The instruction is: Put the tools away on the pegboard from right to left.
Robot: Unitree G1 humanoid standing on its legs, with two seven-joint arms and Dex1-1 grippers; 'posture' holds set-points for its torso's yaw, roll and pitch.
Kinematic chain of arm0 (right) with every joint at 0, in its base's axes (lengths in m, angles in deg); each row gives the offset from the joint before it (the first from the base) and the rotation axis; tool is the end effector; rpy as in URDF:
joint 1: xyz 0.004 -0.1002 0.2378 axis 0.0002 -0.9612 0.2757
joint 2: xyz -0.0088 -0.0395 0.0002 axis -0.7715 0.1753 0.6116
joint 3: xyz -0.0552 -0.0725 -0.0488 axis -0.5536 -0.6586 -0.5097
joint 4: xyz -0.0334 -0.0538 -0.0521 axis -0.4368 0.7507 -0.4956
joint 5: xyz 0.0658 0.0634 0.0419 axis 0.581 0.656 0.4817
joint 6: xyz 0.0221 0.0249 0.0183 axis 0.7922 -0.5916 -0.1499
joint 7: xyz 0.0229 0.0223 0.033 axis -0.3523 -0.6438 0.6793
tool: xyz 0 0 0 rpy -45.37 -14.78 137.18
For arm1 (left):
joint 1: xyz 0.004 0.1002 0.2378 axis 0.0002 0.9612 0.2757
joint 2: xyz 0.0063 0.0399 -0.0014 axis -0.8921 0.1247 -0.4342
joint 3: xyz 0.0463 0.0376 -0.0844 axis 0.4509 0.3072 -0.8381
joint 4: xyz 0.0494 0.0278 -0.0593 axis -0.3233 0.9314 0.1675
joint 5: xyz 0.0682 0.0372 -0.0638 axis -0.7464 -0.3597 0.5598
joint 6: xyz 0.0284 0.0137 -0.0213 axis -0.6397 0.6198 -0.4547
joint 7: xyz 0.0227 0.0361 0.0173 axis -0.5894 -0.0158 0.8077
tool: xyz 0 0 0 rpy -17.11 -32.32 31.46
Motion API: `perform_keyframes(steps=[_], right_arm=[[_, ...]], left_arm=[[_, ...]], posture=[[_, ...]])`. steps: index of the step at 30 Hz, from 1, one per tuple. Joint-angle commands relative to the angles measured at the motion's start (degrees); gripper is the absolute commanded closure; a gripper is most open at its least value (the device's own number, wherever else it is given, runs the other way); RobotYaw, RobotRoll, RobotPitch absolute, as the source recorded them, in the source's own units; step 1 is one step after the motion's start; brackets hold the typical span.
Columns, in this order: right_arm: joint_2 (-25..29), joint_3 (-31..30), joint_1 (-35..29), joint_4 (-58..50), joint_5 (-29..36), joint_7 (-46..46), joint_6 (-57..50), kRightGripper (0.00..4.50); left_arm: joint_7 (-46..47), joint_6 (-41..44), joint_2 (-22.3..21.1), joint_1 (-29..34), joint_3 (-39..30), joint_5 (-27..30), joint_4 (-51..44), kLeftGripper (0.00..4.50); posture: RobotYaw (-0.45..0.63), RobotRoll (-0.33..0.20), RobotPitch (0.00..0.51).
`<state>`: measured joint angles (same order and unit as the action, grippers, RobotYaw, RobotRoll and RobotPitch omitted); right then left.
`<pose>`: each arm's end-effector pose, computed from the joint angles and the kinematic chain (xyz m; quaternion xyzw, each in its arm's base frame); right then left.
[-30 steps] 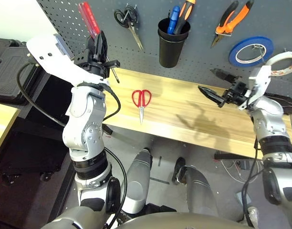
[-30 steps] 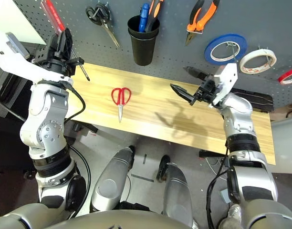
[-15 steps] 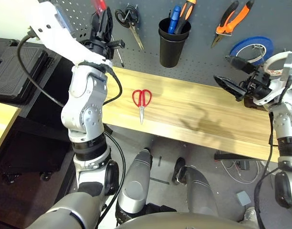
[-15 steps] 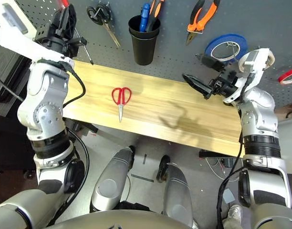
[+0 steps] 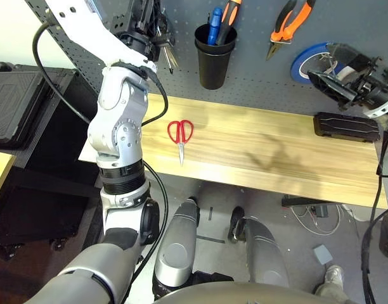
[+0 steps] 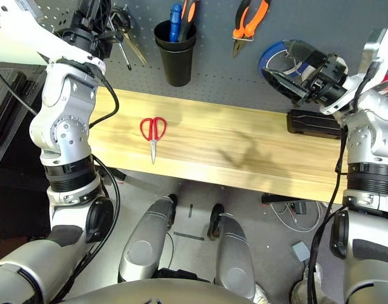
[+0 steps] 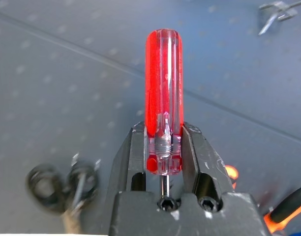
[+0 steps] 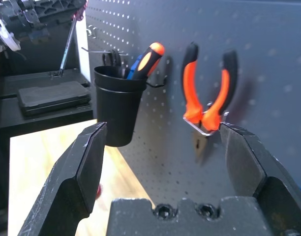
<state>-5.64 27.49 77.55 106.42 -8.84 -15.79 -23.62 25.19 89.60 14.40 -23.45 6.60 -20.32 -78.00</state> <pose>0.2801 -0.3094 0.2287 -0.0702 -0.2212 0.4216 0.8766 0.2771 0.1396 0.2753 -0.1592 -0.2952 -0.1464 0.9306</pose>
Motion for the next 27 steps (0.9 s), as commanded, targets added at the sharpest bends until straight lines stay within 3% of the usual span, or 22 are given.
perform_keyframes(steps=[1,12,27], right_arm=[[1.28,0.77,0.62,0.45,0.26,0.82,-0.98,0.00],[0.38,-0.16,1.81,1.03,-0.84,1.13,-1.06,0.00],[-4.67,-2.24,3.83,2.92,-3.60,0.10,2.37,0.00]], left_arm=[[-0.85,-1.18,-0.52,-1.25,0.09,0.30,1.06,3.64],[-0.86,-3.35,-1.60,-5.35,-0.82,0.20,3.96,3.64],[-2.22,-14.15,1.01,-13.56,0.49,-1.82,18.78,3.64]], posture=[[0.20,0.000,0.238],[0.21,0.000,0.241],[0.22,0.000,0.245]])
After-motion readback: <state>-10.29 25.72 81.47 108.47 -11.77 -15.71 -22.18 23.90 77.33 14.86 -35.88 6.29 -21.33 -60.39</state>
